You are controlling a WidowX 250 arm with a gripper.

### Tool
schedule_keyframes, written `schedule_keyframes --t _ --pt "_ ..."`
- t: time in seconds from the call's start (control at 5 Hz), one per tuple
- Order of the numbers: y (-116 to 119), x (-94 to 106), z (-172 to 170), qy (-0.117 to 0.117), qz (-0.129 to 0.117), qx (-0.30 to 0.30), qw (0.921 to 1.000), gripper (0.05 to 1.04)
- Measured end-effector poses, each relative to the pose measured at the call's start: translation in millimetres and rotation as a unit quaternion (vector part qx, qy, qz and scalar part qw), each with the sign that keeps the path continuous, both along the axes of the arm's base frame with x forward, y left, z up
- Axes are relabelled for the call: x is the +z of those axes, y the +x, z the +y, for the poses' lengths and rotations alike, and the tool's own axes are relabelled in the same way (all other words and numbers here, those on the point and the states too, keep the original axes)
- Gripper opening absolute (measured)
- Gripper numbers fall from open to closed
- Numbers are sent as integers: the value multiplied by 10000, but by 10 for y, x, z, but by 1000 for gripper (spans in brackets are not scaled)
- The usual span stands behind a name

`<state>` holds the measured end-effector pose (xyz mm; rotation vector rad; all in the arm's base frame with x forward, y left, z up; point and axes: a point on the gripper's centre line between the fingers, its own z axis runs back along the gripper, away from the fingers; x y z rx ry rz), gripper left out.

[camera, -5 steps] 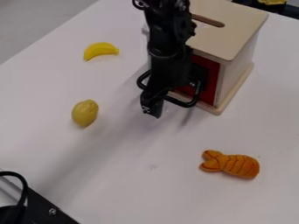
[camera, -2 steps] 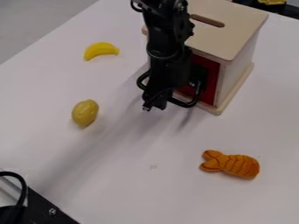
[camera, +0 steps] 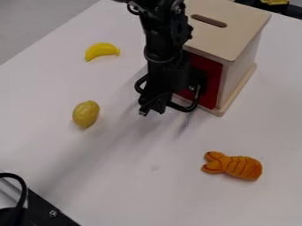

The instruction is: Open the drawer

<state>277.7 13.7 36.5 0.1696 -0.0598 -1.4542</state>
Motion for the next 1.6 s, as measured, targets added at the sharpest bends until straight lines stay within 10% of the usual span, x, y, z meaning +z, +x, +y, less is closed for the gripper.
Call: schedule_keyframes --t 1.4,1.6 --pt "-788 46 122 253 232 -182 9992 145" --pt "-786 54 142 273 199 95 9994 364"
